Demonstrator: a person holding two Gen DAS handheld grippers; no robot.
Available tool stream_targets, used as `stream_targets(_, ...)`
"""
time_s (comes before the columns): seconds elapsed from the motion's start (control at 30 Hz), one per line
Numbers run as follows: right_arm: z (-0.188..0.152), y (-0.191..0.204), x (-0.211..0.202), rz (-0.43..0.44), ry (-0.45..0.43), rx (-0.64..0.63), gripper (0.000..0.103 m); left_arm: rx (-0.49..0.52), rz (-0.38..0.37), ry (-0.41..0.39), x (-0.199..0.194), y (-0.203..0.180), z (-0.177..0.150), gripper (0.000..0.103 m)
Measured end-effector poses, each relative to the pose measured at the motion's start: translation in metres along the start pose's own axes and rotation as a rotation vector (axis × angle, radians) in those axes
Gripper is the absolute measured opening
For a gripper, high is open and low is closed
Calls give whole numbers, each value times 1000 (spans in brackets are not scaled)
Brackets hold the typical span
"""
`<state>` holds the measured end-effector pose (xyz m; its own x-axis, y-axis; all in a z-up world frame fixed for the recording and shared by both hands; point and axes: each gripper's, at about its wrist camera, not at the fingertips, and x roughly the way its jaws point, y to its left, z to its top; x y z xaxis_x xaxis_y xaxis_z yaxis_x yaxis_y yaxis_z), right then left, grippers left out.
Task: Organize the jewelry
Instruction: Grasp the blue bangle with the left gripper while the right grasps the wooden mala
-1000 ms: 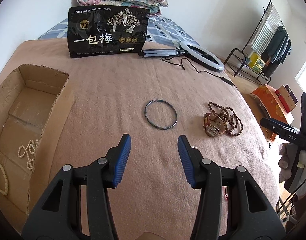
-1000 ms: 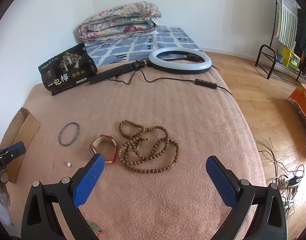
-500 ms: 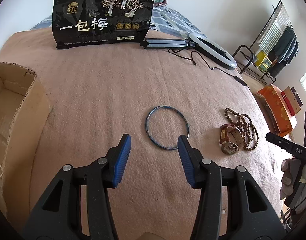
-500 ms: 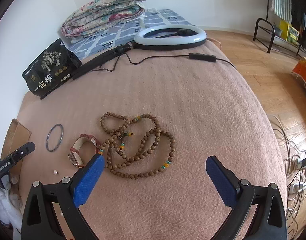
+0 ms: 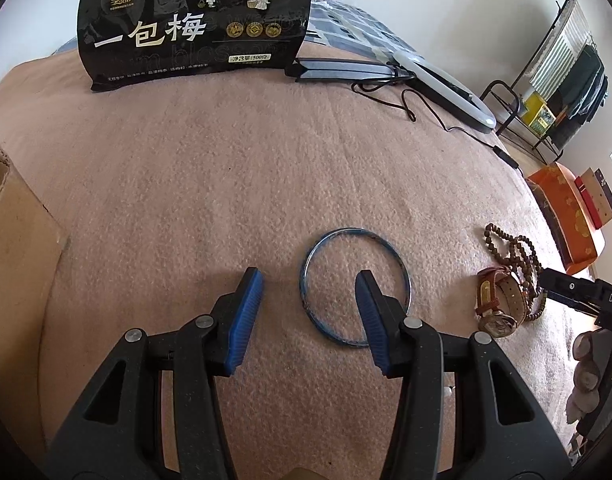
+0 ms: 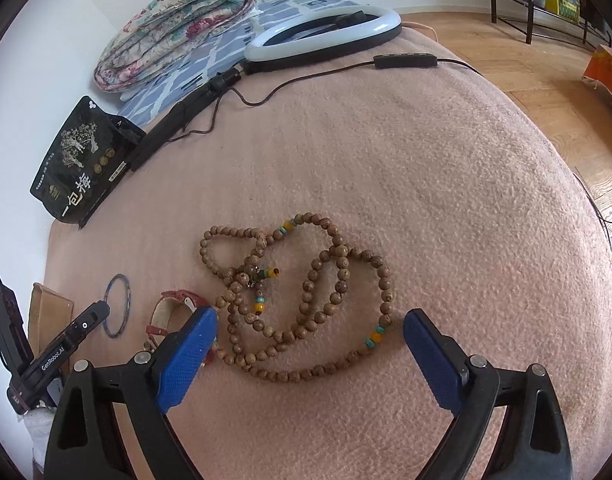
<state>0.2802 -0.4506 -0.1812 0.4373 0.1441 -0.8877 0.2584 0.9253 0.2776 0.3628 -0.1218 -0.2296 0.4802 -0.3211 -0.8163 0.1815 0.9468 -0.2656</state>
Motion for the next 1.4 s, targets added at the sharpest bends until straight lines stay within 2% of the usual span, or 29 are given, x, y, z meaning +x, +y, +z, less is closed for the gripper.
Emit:
stream_targets(0.2,9,18,15,-69,2,-53,96,40,30,-8,8,-7,4,49)
stream_targets(0.3,12,27,22,-130,8,-106,91,91,65,-15,11,-14,3,49)
stream_targets(0.37,13,32,26,-160,15,-139,90,124,98,-22,12,-18,1,43)
stream_targets(0.47,15,36,28,-192,20,-188,84,136,114,-32,13,-19,1,29)
stream_targets(0.53,15,37,28,-204,20,-205,76,130,109,-33,14,-17,1,16)
stream_targets(0.6,15,37,27,-215,14,-219,69,132,103,-35,14,-17,1,7)
stream_targets(0.67,12,34,24,-214,4,-228,58,138,107,-40,14,-19,0,5)
stream_targets(0.73,11,32,21,-215,-7,-237,40,136,103,-41,12,-19,0,2)
stream_targets(0.87,9,29,18,-207,-10,-248,23,117,76,-42,7,-17,-1,2)
stream_targets(1.4,5,23,-2,-159,-59,-233,18,72,-28,-152,-44,-22,-12,1)
